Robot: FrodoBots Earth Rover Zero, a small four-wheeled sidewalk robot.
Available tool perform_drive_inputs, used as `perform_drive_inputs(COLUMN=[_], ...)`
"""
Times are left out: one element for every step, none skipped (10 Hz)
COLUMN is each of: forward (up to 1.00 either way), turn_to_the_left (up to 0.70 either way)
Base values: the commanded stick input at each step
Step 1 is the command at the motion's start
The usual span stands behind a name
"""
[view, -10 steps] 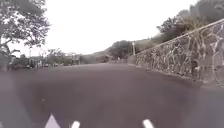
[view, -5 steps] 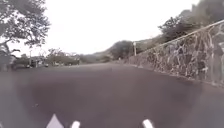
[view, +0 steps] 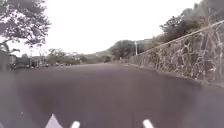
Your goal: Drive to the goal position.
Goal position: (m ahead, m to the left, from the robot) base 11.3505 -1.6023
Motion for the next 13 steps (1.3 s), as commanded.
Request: perform_drive_inputs(forward=[0.50,0.50,0.50,0.50,0.50,0.50,0.50,0.50,0.50,0.50,0.50,0.50,0.50], turn_to_the_left=[0.00,0.00,0.00,0.00,0.00,0.00,0.00,0.00,0.00,0.00,0.00,0.00,0.00])
